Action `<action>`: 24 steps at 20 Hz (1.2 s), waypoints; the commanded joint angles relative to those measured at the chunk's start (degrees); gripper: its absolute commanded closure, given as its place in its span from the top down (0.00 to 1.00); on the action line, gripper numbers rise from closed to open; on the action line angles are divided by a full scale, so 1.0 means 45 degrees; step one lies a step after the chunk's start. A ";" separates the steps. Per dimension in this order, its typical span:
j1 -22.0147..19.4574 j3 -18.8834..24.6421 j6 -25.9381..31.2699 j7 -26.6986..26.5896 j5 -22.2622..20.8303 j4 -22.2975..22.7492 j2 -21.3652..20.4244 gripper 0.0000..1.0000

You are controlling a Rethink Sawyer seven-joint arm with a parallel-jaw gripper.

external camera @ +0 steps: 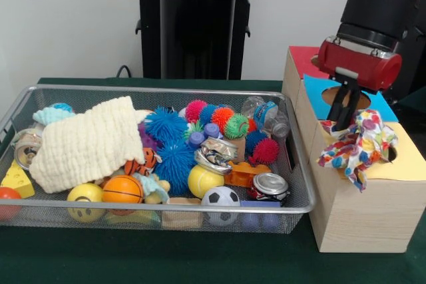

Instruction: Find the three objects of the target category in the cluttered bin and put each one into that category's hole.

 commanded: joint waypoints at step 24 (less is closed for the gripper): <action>-0.1960 0.2366 0.0163 0.0448 -0.1827 0.2420 -0.2248 0.00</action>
